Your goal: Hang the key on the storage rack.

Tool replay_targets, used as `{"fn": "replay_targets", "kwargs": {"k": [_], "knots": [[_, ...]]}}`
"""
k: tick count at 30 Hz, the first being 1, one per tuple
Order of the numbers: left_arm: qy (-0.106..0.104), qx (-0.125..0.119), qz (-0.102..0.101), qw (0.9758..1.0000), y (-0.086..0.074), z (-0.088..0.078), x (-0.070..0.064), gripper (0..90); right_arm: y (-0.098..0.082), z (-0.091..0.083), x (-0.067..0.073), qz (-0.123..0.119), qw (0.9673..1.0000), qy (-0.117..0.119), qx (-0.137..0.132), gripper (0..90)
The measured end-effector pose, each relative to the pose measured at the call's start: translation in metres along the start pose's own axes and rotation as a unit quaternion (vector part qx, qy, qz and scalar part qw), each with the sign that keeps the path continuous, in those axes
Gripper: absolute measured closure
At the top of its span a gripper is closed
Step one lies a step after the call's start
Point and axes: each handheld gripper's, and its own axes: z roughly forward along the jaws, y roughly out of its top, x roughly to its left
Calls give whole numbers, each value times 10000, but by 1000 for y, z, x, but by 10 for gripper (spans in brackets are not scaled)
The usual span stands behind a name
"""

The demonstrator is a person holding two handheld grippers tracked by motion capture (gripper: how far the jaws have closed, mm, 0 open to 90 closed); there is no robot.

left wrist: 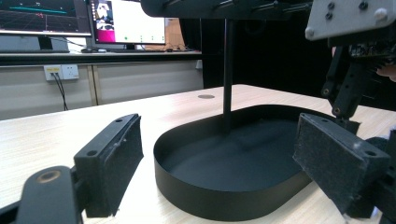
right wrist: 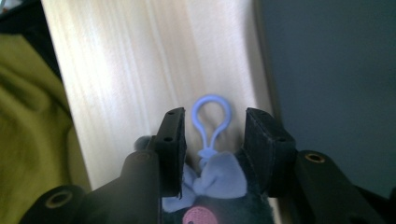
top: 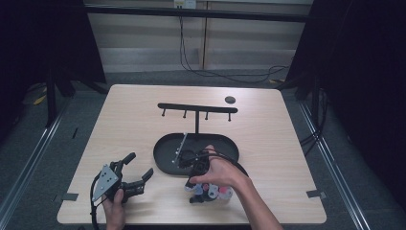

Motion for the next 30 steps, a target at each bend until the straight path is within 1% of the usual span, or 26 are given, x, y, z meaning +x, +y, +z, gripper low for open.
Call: {"fn": "replay_targets", "kwargs": {"k": [1, 2, 3, 4, 5, 6, 7, 9, 10, 11, 12, 13, 14, 16, 18, 19, 20, 22, 23, 25, 27, 30], "knots": [[0, 0, 0, 10000, 0, 0, 0, 153, 0, 0, 0, 0, 10000, 0, 0, 599], [0, 1, 0, 10000, 0, 0, 0, 154, 2, 2, 0, -7, 9999, 86, 108, 613], [0, 1, -1, 10000, 0, 0, 0, 154, 2, 2, 0, -7, 9999, 86, 108, 613], [0, 1, 0, 10000, 0, 0, 0, 153, 4, 3, 0, -41, 9997, 95, 213, 621], [-2, -1, 1, 10000, 0, 0, 0, 154, 6, 8, -1, -88, 9993, 99, 349, 655], [-2, -1, 1, 10000, 0, 0, 0, 154, 6, 8, -1, -88, 9993, 99, 349, 655], [-27, 6, 23, 10000, 0, 0, 0, 154, 6, 9, -2, -101, 9990, 76, 423, 677], [-37, 8, 31, 10000, 0, 0, 0, 153, 6, 14, -5, -120, 9985, 128, 512, 691], [-38, 17, 42, 10000, 0, -1, 1, 153, 7, 16, -6, -89, 9978, 144, 639, 691], [-37, 6, 25, 10000, 0, 0, 0, 153, 7, 19, -8, -87, 9975, 154, 682, 691], [-35, 6, 22, 10000, 0, 0, 0, 153, 8, 23, -12, -35, 9969, 173, 763, 691], [-36, 8, 25, 10000, 0, 0, 0, 153, 8, 23, -12, -35, 9969, 173, 763, 698], [-24, 22, 28, 10000, 0, -1, 0, 153, 9, 23, -13, -46, 9963, 216, 829, 699], [-20, 3, 0, 10000, 0, 0, 0, 153, 11, 27, -15, -12, 9960, 290, 850, 699], [-25, 15, 17, 10000, 0, -1, 0, 153, 11, 28, -15, -26, 9956, 311, 888, 699], [-26, 19, 23, 10000, 0, -1, 0, 153, 11, 30, -14, -65, 9949, 309, 959, 724], [-26, 22, 27, 10000, 0, -1, 0, 153, 11, 31, -13, -124, 9948, 315, 958, 730], [-25, 22, 24, 10000, 0, -1, 0, 153, 12, 32, -12, -118, 9948, 298, 966, 734], [-25, 19, 22, 10000, 0, -1, 0, 153, 12, 31, -11, -93, 9949, 284, 966, 749], [-19, 16, 16, 10000, 0, -1, 0, 153, 12, 30, -12, -130, 9953, 296, 908, 774], [-19, 18, 19, 10000, 0, -1, 0, 153, 12, 29, -11, -118, 9950, 292, 950, 773], [-19, 18, 17, 10000, 0, -1, 0, 154, 12, 30, -10, -189, 9952, 279, 922, 768]]}}
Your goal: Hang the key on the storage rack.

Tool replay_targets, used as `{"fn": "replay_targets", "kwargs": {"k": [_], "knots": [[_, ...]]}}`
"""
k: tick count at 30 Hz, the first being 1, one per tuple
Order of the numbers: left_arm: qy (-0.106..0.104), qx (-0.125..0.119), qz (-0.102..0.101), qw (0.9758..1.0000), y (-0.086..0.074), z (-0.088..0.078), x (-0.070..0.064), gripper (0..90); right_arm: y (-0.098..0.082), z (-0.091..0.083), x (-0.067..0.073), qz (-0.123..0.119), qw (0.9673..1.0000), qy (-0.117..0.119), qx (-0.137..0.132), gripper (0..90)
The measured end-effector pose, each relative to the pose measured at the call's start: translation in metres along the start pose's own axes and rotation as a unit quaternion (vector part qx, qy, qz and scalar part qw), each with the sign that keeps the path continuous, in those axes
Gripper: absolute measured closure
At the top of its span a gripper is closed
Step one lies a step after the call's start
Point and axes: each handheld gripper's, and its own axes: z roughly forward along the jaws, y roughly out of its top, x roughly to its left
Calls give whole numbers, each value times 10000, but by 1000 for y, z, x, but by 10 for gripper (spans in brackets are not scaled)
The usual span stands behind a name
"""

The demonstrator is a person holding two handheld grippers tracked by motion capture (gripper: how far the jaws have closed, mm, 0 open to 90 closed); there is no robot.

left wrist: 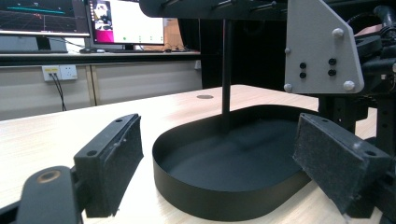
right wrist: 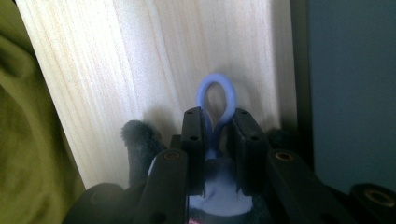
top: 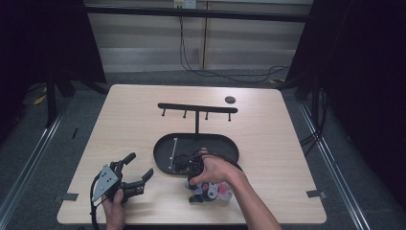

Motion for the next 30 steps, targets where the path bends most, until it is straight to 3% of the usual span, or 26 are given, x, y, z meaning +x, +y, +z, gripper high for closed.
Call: {"fn": "replay_targets", "kwargs": {"k": [5, 9, 10, 12, 22, 30], "knots": [[-3, -4, -6, 10000, 0, 0, 0, 153, 2, 4, 5, -117, 9998, -76, 108, 739], [-4, -5, -7, 10000, 0, 0, 0, 153, 2, 5, 6, -144, 9999, -84, 41, 745], [-7, -5, -7, 10000, 0, 0, 0, 153, 2, 6, 7, -165, 9998, -87, 36, 834], [-7, -5, -9, 10000, 0, 0, 0, 153, 3, 6, 8, -216, 9996, -139, 139, 837], [-14, 11, 14, 10000, 0, 0, 0, 153, 2, 7, 6, -206, 9997, -99, 55, 859], [-15, 12, 14, 10000, 0, 0, 0, 153, -7, -11, 5, -74, 9998, -125, -144, 863]]}}
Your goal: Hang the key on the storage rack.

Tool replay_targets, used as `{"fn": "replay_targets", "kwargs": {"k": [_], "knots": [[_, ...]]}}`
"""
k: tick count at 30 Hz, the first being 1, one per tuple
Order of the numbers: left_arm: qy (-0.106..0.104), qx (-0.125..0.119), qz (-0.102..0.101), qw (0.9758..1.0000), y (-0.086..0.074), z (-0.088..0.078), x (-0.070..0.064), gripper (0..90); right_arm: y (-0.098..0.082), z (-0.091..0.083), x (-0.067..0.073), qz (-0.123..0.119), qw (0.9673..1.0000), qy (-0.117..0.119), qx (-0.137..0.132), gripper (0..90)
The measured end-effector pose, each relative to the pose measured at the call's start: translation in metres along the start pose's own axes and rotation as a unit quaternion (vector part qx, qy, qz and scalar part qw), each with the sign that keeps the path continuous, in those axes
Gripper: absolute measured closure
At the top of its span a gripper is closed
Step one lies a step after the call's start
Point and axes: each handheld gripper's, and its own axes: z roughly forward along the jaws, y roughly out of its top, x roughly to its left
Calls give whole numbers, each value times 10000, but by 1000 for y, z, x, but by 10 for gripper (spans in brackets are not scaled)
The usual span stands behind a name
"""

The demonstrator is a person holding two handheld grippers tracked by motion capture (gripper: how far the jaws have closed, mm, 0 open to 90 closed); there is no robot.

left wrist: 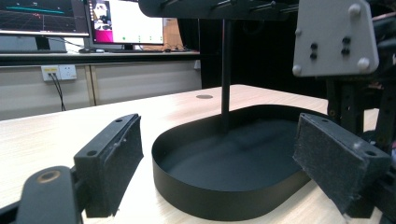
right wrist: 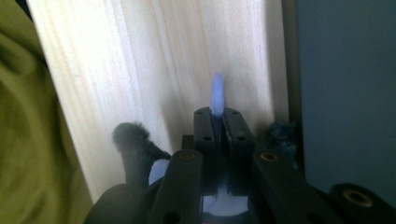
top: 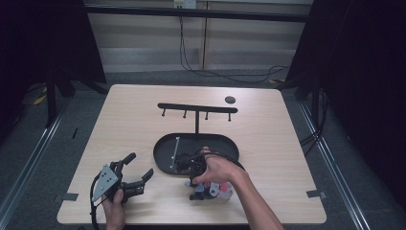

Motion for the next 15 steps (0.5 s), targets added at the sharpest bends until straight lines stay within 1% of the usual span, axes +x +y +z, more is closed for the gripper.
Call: {"fn": "replay_targets", "kwargs": {"k": [2, 3, 5, 6, 7, 8, 9, 11, 12, 13, 15], "knots": [[2, -14, -19, 10000, 0, 0, 0, 153, -2, -4, 0, 45, 10000, 6, -41, 863], [1, 1, 0, 10000, 0, 0, 0, 153, -4, -5, 0, 28, 10000, 34, -31, 863], [1, -1, -5, 10000, 0, 0, 0, 153, -6, -8, 1, 46, 10000, 14, -10, 864], [-9, -17, -8, 10000, 0, 0, 0, 153, -6, -9, 1, 9, 10000, 16, -13, 865], [-7, -14, -10, 10000, 0, 0, 0, 153, -7, -12, 2, 24, 10000, -10, -45, 864], [-8, 1, 8, 10000, 0, 0, 0, 153, -8, -14, 2, -13, 10000, 2, -30, 865], [-7, -1, 6, 10000, 0, 0, 0, 153, -9, -16, 3, 9, 10000, 5, -49, 864], [-9, 3, 8, 10000, 0, 0, 0, 153, -11, -17, 3, -3, 10000, -48, -68, 864], [-9, -7, 8, 10000, 0, 0, 0, 153, -11, -16, 2, 32, 10000, -16, -13, 861], [-8, -19, -10, 10000, 0, 0, 0, 153, -11, -16, 2, 32, 10000, -16, -13, 861], [0, 2, 2, 10000, 0, 0, 0, 153, -10, -9, 0, -9, 9999, -38, 158, 855]]}}
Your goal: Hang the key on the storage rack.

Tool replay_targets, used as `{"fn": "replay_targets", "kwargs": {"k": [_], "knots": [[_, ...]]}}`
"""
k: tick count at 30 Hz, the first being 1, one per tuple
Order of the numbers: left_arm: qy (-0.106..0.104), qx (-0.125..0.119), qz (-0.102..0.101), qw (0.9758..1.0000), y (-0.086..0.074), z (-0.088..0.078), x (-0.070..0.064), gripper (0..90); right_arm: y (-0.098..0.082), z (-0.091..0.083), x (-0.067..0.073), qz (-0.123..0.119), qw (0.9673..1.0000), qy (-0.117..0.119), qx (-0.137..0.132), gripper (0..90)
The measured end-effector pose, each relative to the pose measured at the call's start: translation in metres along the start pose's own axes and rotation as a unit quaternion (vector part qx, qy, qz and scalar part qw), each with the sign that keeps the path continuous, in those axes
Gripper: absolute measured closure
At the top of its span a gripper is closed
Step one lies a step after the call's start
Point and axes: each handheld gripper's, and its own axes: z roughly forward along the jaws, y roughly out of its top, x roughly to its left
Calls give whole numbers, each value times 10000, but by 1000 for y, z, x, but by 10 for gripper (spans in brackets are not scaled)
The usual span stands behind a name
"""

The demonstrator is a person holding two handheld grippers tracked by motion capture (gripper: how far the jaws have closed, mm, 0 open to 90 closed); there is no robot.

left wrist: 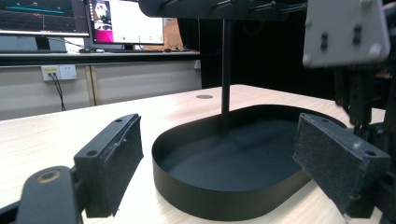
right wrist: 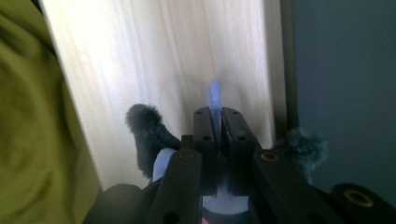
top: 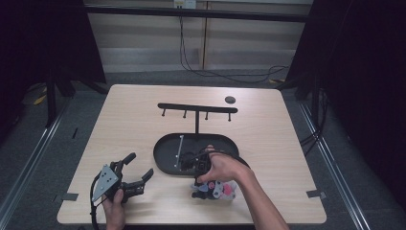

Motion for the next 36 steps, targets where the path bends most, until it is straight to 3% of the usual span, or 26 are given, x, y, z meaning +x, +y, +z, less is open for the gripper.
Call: {"fn": "replay_targets", "kwargs": {"k": [1, 12, 17, 22, 28, 36], "knots": [[1, 0, -3, 10000, 0, 0, 0, 153, 2, 8, 0, -10, 9999, 3, 139, 845], [-10, -7, 8, 10000, 0, 0, 0, 153, 12, 23, 5, -237, 9992, 0, 322, 778], [-13, -2, 13, 10000, 0, 0, 0, 153, 14, 27, 6, -361, 9991, -16, 233, 854], [-13, -3, 12, 10000, 0, 0, 0, 153, 12, 21, 7, -344, 9990, -9, 274, 876], [-11, -8, 8, 10000, 0, 0, 0, 153, 5, -3, 8, -240, 9996, -77, 133, 878], [-10, -21, -12, 10000, 0, 0, 0, 153, -7, -20, 6, -119, 9998, -184, 4, 879]]}}
